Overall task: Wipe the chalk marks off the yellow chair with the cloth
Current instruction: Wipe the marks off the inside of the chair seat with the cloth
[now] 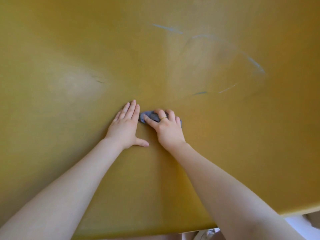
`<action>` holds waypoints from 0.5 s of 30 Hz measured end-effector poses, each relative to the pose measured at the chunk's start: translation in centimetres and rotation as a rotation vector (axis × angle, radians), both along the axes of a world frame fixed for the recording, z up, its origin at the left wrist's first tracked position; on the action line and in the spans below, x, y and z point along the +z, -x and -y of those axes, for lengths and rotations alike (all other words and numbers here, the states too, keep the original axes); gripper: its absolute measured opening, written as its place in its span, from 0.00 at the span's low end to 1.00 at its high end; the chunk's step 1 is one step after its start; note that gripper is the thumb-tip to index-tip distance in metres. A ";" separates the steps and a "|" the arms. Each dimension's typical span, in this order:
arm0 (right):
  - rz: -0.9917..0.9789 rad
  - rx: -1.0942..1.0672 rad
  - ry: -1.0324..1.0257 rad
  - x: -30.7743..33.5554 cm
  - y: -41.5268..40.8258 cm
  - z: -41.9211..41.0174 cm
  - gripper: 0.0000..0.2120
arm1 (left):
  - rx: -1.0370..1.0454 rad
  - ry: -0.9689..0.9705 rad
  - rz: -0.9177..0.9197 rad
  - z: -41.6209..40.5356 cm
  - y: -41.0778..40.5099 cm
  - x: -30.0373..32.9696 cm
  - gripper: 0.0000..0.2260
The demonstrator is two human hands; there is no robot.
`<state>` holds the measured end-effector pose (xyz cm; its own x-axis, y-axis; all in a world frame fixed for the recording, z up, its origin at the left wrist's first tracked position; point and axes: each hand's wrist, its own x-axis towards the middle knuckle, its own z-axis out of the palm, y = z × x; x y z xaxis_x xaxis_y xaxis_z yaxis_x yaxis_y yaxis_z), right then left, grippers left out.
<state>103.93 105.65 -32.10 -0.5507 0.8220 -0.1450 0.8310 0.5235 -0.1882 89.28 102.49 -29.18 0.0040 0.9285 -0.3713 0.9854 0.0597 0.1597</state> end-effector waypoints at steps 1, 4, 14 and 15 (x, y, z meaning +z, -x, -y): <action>0.008 -0.051 -0.019 0.0 -0.7 -0.9 0.22 | -0.002 0.002 -0.007 -0.2 -0.1 0.0 0.57; 0.021 -0.198 -0.100 0.0 -2.7 -3.4 0.25 | 0.005 0.017 -0.022 -0.7 -0.4 -0.1 0.58; 0.099 -0.616 -0.139 1.8 -9.2 -8.1 0.31 | 0.029 0.015 0.006 -0.6 -1.3 0.0 0.54; 0.096 -0.617 -0.123 1.9 -9.0 -7.8 0.31 | 0.023 0.004 0.013 -0.4 -1.5 0.1 0.53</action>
<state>112.97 113.47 -30.19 0.0406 0.9977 -0.0546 0.9968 -0.0442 -0.0668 90.75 102.87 -29.08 -0.0122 0.9271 -0.3746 0.9816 0.0825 0.1722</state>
